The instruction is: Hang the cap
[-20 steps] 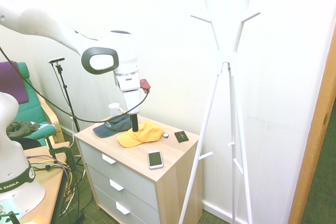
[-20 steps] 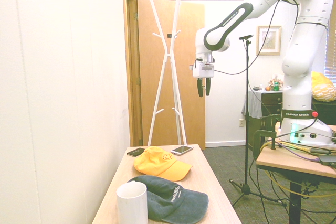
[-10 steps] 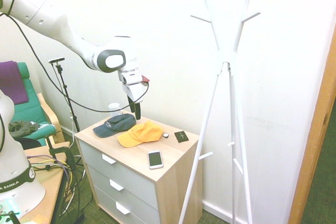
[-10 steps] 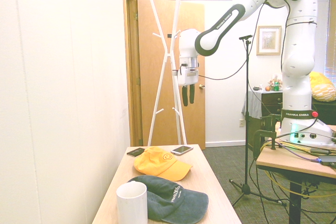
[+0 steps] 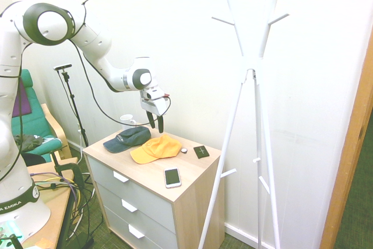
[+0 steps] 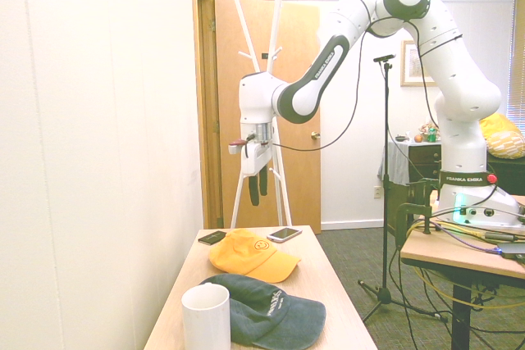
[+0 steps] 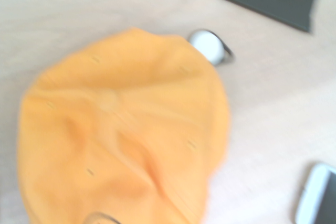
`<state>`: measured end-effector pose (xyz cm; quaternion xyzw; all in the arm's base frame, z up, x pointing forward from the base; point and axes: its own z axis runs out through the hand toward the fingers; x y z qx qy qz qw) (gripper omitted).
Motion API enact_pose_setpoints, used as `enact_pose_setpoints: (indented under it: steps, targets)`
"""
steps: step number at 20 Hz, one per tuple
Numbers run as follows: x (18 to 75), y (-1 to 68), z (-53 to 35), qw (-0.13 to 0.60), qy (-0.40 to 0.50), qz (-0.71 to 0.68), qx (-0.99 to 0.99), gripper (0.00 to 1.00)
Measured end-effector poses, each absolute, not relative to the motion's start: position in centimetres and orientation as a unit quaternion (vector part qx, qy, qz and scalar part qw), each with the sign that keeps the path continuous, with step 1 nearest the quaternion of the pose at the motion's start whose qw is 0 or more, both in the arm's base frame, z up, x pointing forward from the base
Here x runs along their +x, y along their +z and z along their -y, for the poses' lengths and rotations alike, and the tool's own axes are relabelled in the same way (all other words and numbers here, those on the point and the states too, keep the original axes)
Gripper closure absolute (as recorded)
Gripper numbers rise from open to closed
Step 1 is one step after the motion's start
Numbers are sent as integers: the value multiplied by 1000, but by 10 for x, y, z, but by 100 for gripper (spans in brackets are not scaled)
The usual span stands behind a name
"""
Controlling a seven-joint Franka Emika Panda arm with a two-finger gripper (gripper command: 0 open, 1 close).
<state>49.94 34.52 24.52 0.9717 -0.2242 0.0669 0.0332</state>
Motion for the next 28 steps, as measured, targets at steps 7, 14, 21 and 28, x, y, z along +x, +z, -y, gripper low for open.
enact_pose_setpoints:
  steps: [7,14,21,28]
  targets:
    - [535,199,-398,24,89,204,975,0]
    - [552,170,-417,31,99,201,974,100]
    - [562,172,-411,31,105,207,972,100]
    - [562,169,-409,31,101,213,971,100]
